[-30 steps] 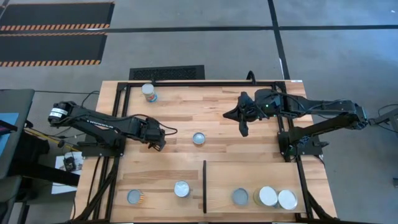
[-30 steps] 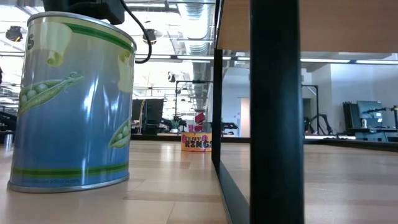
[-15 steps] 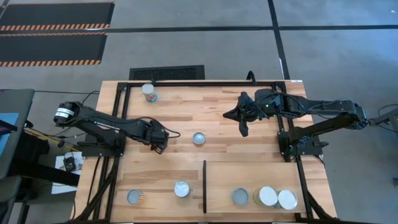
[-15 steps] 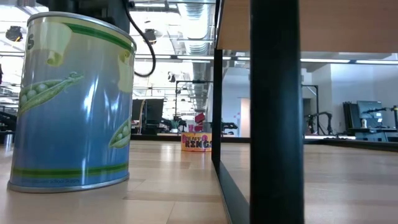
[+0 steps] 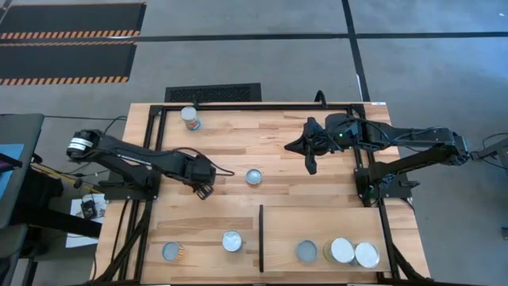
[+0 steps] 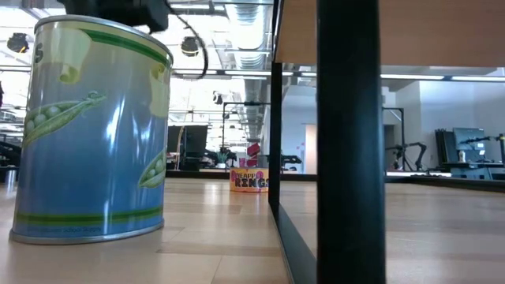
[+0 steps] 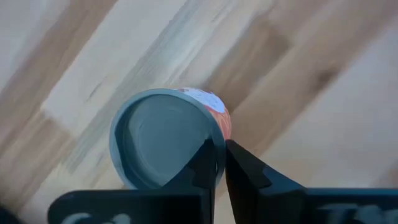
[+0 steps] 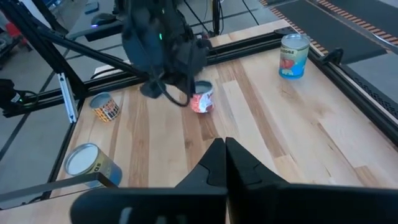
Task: Pick and place cans onto a shelf
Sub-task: Put the canned meatballs on the shelf
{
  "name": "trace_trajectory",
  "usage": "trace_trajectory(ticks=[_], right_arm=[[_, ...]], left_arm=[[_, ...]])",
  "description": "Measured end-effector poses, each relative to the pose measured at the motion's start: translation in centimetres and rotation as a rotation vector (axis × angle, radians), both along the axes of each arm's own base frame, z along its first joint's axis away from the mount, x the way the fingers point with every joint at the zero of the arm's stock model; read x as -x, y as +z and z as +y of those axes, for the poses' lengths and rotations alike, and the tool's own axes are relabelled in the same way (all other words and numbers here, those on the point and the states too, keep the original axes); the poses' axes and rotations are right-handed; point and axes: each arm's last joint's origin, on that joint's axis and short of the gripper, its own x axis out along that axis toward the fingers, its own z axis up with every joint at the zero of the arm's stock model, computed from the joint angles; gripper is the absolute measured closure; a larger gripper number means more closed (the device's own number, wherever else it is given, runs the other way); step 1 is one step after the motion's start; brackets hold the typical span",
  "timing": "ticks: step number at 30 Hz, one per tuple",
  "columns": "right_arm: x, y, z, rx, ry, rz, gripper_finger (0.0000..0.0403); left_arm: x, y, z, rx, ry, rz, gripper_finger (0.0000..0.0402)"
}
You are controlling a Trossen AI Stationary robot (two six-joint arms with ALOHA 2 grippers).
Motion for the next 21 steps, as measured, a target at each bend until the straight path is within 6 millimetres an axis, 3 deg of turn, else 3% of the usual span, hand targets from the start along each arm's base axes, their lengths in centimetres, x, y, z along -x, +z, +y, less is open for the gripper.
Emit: trace_trajectory(ticks=[5,10,17,21], right_arm=[[1.1,0.9,0.2,0.011,0.031,-0.042,0.0397],[3.1,2.0,0.4,0.074,0.066,-0.079,0.0398],[5.5,2.9,0.3,0.043,0.142,-0.114,0.0398],[6.2,2.9,0.0,0.02,0.114,-0.104,0.0399]], left_arm=[[0.0,3.7,0.0,-0.009,-0.093,-0.118,0.0398],[-0.9,9.4,-0.3,-0.106,-0.166,-0.233,0.0399],[-3.9,18.5,-2.2,-0.25,-0.308,-0.468,0.04],[-6.3,22.0,-4.2,-0.319,-0.491,-0.527,0.0401]])
